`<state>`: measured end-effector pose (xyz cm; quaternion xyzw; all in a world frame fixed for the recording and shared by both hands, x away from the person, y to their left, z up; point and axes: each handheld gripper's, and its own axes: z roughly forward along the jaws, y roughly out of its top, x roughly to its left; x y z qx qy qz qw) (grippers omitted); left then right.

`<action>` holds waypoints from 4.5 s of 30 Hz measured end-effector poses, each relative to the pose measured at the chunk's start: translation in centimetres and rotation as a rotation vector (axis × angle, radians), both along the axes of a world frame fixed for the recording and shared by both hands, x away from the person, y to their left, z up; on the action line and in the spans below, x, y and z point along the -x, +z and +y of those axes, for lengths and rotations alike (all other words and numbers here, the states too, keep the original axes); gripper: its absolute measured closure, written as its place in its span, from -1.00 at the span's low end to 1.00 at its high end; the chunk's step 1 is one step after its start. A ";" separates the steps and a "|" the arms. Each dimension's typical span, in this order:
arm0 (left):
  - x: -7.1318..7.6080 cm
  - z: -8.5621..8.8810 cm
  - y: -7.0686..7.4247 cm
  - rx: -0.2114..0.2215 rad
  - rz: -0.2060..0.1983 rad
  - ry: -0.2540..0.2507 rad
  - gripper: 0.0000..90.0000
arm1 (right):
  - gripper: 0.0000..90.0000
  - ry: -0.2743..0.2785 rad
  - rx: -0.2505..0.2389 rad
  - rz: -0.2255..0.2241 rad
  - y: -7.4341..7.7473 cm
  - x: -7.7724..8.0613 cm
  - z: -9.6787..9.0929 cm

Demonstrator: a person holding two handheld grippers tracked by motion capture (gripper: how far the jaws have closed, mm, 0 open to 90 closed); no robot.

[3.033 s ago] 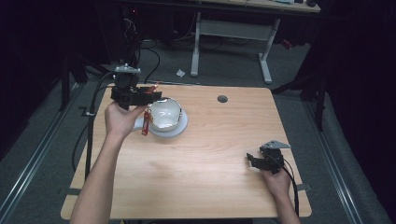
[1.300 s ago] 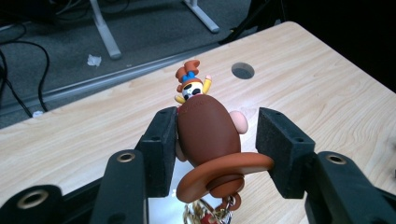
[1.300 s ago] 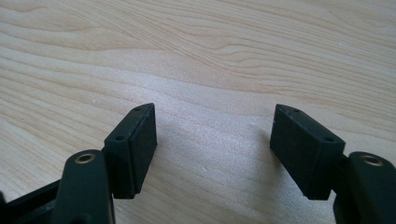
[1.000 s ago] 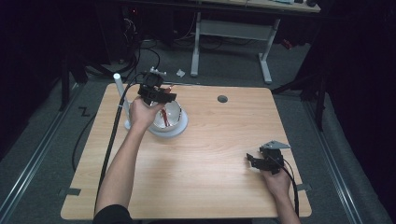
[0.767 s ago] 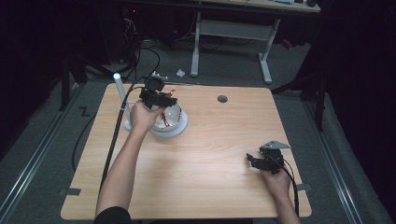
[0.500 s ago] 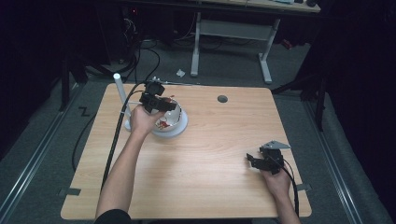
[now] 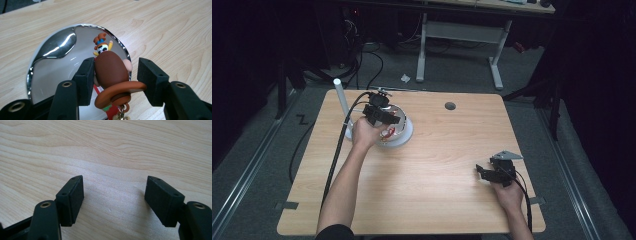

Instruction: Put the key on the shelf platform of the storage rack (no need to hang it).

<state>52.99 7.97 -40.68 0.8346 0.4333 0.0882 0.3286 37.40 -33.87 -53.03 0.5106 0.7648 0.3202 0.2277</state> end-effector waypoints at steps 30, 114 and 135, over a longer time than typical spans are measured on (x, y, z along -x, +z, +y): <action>-1.9 -0.8 -3.3 -0.076 0.061 0.055 0.06 | -0.29 0.000 0.000 0.001 0.0 0.0 0.0; 11.3 8.8 1.9 0.164 -0.226 0.160 -0.23 | -0.29 0.001 0.000 0.000 0.0 0.0 0.0; 14.3 10.9 1.1 0.211 -0.255 0.211 -0.23 | -0.29 0.000 0.000 0.000 0.0 0.0 0.0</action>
